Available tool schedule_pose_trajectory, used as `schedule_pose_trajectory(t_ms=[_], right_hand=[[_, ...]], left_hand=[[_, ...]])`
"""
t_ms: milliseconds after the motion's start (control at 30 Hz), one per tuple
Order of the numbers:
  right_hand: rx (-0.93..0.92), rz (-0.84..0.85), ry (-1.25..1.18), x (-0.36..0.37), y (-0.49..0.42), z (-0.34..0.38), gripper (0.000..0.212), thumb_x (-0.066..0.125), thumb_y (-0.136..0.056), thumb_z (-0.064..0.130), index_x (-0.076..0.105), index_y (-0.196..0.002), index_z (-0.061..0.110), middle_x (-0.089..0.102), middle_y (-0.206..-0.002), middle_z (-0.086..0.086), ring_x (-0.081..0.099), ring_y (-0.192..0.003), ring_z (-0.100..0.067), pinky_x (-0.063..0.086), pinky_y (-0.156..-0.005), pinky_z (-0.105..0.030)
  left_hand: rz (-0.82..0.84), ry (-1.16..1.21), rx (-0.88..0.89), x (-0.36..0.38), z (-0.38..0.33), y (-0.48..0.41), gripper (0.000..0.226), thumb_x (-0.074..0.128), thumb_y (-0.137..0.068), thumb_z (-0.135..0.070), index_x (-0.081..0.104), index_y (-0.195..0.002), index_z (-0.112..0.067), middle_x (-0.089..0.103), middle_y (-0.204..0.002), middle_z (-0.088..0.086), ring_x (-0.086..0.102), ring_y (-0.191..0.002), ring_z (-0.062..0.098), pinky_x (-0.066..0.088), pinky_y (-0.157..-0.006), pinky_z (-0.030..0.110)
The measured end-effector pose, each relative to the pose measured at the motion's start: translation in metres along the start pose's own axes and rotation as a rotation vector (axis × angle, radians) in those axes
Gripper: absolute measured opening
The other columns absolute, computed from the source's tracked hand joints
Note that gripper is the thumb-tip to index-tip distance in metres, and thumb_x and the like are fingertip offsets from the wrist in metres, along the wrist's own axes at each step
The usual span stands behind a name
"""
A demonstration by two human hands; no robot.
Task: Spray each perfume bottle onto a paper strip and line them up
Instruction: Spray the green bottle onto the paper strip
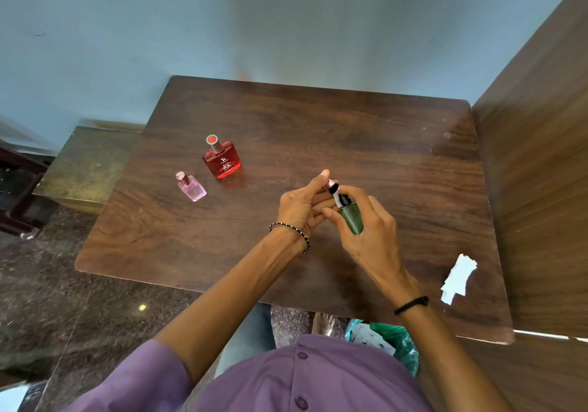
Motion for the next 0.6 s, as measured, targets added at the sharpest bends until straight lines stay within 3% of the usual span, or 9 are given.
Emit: schedule_pose_trajectory(t_ms=[100,200,400,600], right_hand=[[-0.003,0.000,0.053,-0.002,-0.001,0.001,0.048,0.063,-0.091,0.053,0.055,-0.129,0.024,0.061,-0.095,-0.003,0.062,-0.073,-0.021,0.054,-0.057,-0.037],[-0.005,0.012,0.123,-0.004,-0.002,0.001,0.044,0.062,-0.093,0.051,0.056,-0.127,0.023,0.059,-0.088,-0.003,0.061,-0.067,-0.023,0.051,-0.052,-0.035],[0.004,0.052,0.100,-0.008,-0.002,-0.002,0.047,0.055,-0.094,0.059,0.052,-0.128,0.028,0.057,-0.092,0.001,0.060,-0.071,-0.019,0.054,-0.056,-0.038],[0.026,0.072,0.042,-0.011,-0.004,-0.005,0.045,0.053,-0.094,0.061,0.048,-0.129,0.033,0.058,-0.098,0.003,0.061,-0.078,-0.017,0.056,-0.060,-0.039]], left_hand=[[0.011,-0.002,-0.014,0.003,0.001,0.001,0.020,0.074,-0.085,-0.026,0.071,-0.082,-0.007,0.076,-0.097,0.015,0.069,-0.085,0.024,0.057,-0.056,0.021],[0.006,0.000,-0.018,0.005,0.004,0.002,0.020,0.074,-0.085,-0.026,0.071,-0.080,-0.006,0.075,-0.096,0.015,0.065,-0.067,0.017,0.055,-0.054,0.021],[0.001,0.052,-0.013,0.006,0.008,-0.002,0.021,0.076,-0.084,-0.026,0.070,-0.080,-0.006,0.076,-0.091,0.012,0.055,-0.094,0.031,0.055,-0.057,0.022],[0.004,0.042,-0.003,0.010,0.008,-0.005,0.021,0.076,-0.083,-0.028,0.072,-0.080,-0.007,0.076,-0.093,0.012,0.052,-0.088,0.030,0.054,-0.055,0.021]])
Point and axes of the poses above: each hand's wrist, its own y-axis away from the middle knuckle, its own x-axis out of the palm, z = x × y, the point moved 3 cm from there along -y, towards the middle knuckle
